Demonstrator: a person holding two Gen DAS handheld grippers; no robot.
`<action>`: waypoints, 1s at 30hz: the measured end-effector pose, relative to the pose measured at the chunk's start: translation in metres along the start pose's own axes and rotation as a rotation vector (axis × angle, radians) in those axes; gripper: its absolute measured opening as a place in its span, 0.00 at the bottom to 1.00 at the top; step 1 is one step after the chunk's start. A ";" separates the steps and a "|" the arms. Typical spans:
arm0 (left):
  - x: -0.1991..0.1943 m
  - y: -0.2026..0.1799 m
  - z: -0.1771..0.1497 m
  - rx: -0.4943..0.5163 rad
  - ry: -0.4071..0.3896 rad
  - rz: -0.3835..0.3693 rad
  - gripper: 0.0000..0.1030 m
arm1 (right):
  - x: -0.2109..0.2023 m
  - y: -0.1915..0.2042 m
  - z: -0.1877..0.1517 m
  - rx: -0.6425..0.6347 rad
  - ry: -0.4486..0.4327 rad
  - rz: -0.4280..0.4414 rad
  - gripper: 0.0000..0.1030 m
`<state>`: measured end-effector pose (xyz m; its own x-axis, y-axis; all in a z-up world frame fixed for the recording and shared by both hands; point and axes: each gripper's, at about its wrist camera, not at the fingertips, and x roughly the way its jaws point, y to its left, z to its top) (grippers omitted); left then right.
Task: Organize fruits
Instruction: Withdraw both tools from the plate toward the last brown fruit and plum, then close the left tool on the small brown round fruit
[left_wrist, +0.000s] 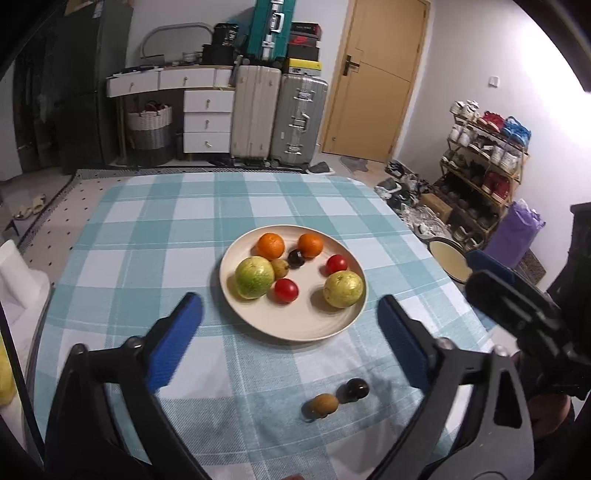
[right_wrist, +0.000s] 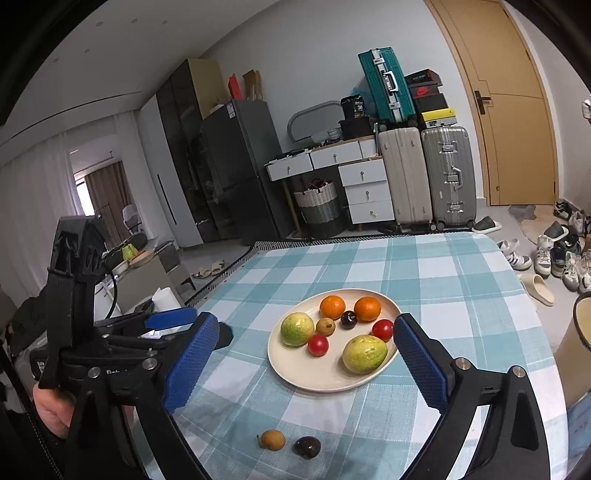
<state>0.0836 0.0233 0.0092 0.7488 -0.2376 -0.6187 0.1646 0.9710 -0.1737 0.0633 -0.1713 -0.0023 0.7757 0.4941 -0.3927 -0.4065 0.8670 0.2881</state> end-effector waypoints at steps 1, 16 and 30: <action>-0.002 0.002 -0.003 -0.005 -0.006 0.008 0.99 | -0.002 -0.001 -0.001 0.004 -0.002 -0.001 0.95; 0.026 0.012 -0.050 -0.015 0.104 -0.027 0.99 | -0.003 -0.013 -0.032 0.075 0.033 -0.024 0.99; 0.076 0.002 -0.092 0.045 0.251 -0.079 0.99 | 0.014 -0.035 -0.065 0.120 0.123 -0.060 0.99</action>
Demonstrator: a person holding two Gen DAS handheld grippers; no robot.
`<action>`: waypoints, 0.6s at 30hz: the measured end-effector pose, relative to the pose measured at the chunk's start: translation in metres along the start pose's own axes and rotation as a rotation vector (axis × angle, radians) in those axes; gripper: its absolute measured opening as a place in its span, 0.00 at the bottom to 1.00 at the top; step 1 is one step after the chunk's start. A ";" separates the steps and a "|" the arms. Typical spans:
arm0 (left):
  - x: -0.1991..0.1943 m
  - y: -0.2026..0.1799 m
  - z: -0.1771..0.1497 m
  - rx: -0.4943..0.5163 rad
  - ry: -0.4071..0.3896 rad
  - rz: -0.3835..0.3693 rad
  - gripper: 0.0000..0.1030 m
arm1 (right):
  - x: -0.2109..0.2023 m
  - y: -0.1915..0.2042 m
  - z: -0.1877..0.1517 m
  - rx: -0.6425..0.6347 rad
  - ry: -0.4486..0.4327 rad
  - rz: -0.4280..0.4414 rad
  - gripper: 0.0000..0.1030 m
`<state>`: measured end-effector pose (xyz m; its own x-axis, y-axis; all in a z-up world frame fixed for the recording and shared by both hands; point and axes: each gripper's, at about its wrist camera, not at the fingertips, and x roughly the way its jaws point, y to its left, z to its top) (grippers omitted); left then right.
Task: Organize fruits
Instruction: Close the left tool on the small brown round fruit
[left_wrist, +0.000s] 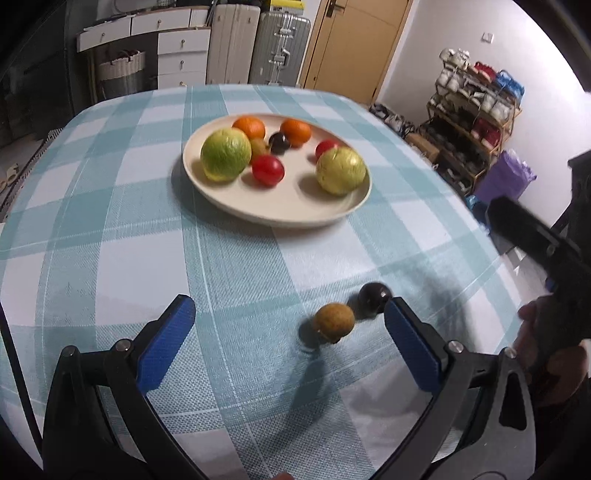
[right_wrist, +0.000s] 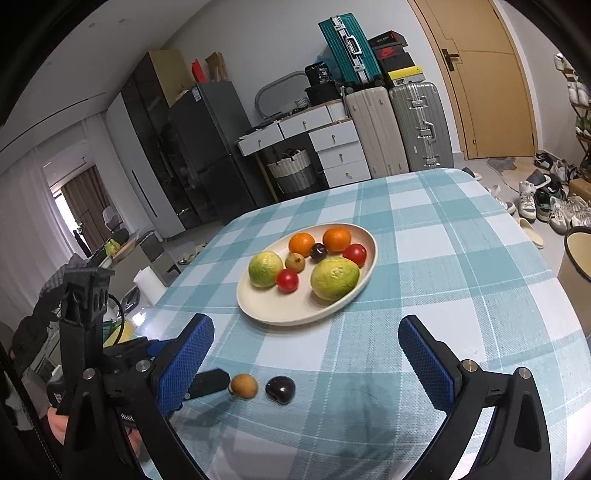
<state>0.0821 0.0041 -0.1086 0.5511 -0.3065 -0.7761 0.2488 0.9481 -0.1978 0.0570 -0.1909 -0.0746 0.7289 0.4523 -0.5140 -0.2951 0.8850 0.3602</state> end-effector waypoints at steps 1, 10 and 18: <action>0.002 -0.001 -0.001 0.005 0.004 0.013 0.99 | 0.001 -0.001 0.000 0.003 0.003 -0.003 0.99; 0.012 -0.002 -0.006 0.029 0.008 0.071 0.99 | 0.009 -0.009 -0.003 0.026 0.030 -0.001 0.99; 0.016 -0.005 -0.005 0.038 0.014 0.061 0.91 | 0.010 -0.013 -0.003 0.034 0.033 0.002 0.99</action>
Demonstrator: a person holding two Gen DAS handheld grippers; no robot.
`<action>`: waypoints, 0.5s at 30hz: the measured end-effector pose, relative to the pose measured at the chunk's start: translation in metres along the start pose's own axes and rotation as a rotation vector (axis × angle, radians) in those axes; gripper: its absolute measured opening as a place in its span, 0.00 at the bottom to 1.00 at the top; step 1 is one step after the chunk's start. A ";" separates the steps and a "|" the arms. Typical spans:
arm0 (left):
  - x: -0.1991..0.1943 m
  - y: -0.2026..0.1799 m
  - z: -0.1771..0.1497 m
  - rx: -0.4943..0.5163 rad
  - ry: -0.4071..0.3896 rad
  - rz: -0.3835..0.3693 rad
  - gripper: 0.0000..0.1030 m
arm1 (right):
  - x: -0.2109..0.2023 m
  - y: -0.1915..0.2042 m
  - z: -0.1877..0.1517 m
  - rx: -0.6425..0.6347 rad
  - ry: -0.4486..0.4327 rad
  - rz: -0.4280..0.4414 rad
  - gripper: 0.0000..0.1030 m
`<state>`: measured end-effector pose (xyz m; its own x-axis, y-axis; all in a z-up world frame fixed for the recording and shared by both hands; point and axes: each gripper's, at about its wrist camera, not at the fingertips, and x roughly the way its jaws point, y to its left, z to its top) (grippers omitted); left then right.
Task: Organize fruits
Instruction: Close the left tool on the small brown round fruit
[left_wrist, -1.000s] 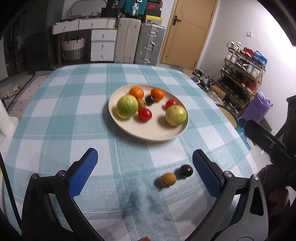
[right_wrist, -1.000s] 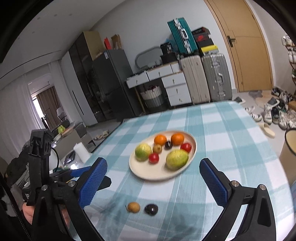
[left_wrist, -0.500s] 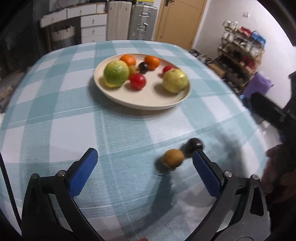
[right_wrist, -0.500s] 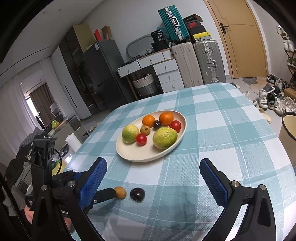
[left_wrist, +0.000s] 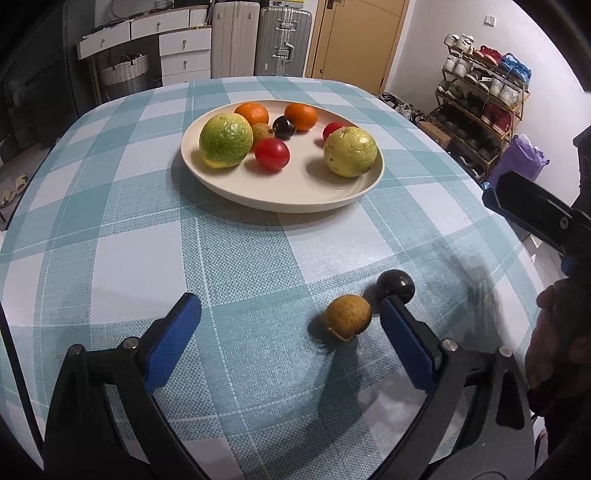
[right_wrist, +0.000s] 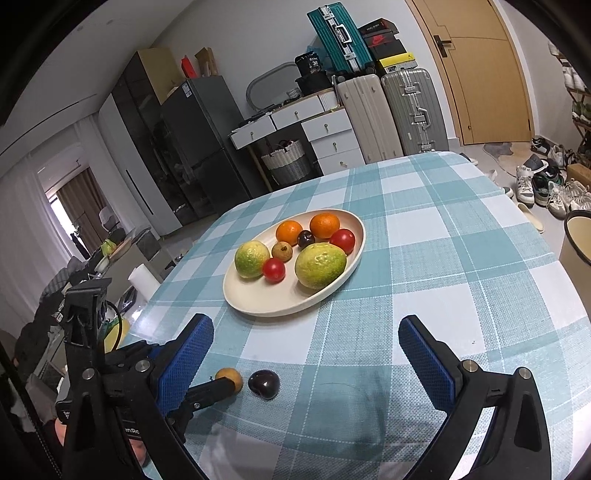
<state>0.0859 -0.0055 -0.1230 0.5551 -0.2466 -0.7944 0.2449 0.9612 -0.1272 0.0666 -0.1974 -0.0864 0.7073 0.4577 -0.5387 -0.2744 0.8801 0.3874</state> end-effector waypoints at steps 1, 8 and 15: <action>0.001 0.000 0.000 0.000 0.005 0.000 0.90 | 0.000 -0.001 0.000 0.000 0.001 0.000 0.99; 0.002 -0.001 0.000 0.004 0.010 -0.032 0.71 | 0.000 -0.005 -0.001 0.010 0.002 0.000 0.99; -0.001 -0.003 -0.001 0.002 0.016 -0.058 0.54 | -0.001 -0.008 -0.003 0.026 0.014 0.004 0.99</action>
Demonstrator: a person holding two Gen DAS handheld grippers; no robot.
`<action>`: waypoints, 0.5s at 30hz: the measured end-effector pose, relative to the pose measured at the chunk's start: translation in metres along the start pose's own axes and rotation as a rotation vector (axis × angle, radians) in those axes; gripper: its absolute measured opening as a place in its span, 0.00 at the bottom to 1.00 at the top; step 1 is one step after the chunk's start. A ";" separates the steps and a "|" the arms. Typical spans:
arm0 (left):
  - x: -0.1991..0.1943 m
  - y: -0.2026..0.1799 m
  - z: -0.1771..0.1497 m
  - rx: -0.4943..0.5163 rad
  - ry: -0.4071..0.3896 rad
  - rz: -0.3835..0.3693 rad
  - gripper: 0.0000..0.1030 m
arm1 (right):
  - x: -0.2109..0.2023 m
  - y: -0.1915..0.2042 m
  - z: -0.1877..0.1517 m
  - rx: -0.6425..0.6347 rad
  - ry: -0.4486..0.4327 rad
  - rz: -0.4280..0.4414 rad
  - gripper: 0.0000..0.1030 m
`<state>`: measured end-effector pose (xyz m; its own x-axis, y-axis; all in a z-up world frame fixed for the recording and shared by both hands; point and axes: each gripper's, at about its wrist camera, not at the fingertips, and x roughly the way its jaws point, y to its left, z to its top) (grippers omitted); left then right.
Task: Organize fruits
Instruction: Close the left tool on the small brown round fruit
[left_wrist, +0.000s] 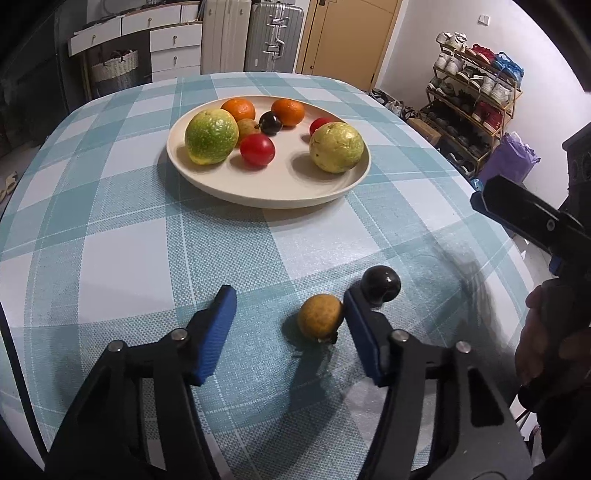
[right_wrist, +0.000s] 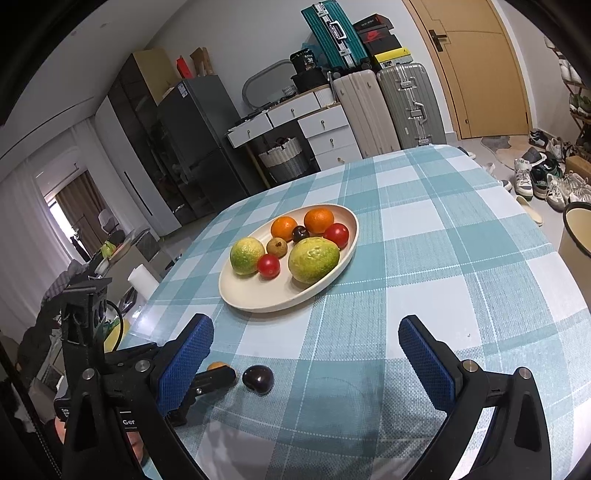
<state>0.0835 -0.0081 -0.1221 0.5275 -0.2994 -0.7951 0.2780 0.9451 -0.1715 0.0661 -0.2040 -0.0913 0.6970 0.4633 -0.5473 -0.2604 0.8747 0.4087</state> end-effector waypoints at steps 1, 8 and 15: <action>0.000 0.000 0.000 0.000 -0.001 -0.002 0.53 | 0.000 0.000 0.000 0.003 0.001 0.001 0.99; -0.003 -0.002 -0.006 0.011 -0.005 -0.012 0.38 | -0.001 0.001 -0.003 0.004 0.009 -0.001 0.99; -0.008 -0.003 -0.014 0.018 -0.017 -0.006 0.27 | 0.000 0.007 -0.005 -0.011 0.021 -0.006 0.99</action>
<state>0.0672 -0.0065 -0.1233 0.5394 -0.3078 -0.7838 0.2956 0.9408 -0.1660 0.0609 -0.1972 -0.0926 0.6847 0.4611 -0.5645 -0.2636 0.8787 0.3979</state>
